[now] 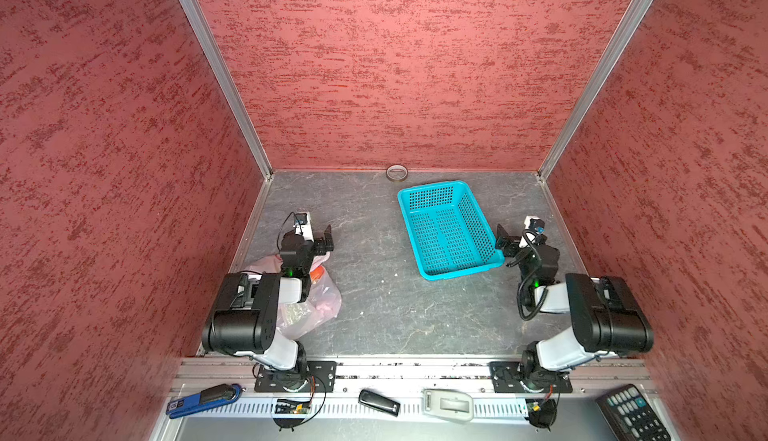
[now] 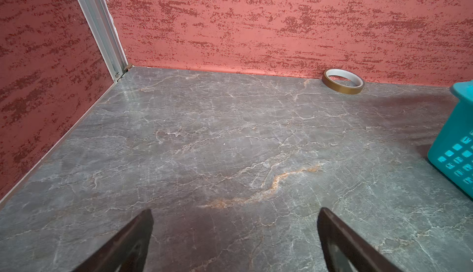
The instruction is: Untie the knot of the plastic bag and take out the fruit
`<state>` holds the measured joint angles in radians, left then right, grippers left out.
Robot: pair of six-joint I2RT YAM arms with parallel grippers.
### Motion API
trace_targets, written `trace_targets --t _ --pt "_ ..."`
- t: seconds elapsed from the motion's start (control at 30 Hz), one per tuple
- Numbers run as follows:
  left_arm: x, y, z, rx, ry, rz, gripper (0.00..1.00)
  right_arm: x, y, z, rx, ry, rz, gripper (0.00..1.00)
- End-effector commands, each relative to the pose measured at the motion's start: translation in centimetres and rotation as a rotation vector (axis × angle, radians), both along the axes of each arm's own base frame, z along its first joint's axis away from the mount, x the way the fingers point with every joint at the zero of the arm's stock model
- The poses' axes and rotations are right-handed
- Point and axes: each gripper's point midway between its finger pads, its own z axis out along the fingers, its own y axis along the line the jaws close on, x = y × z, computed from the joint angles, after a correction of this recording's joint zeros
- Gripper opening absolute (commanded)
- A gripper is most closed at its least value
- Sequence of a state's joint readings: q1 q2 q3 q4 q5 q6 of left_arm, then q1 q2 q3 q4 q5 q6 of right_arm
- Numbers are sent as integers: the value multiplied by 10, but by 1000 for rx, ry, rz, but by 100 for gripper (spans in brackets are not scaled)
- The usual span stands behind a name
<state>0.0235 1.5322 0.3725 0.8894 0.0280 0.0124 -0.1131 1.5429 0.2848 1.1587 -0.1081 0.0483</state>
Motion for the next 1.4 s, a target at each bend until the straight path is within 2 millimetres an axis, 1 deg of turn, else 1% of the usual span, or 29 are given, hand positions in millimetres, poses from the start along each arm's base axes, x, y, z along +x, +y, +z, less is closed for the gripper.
trace_targets --t 0.0,1.1,1.17,1.23,1.33,1.37 --pt "2 1 2 -7 -5 -4 100 -2 3 -3 1 5 15 99" --pt "2 0 3 -9 -6 -6 100 -2 3 -3 1 6 15 99" --pt "2 3 5 -10 -6 13 100 -2 0 -1 5 3 -2 99" --pt "3 7 9 -15 12 34 100 -1 -2 6 8 6 -15 99" --pt "3 2 22 -16 30 -2 100 5 -1 23 10 34 -1 99" --pt "3 0 27 -17 32 -15 100 6 -3 26 17 52 -15 99"
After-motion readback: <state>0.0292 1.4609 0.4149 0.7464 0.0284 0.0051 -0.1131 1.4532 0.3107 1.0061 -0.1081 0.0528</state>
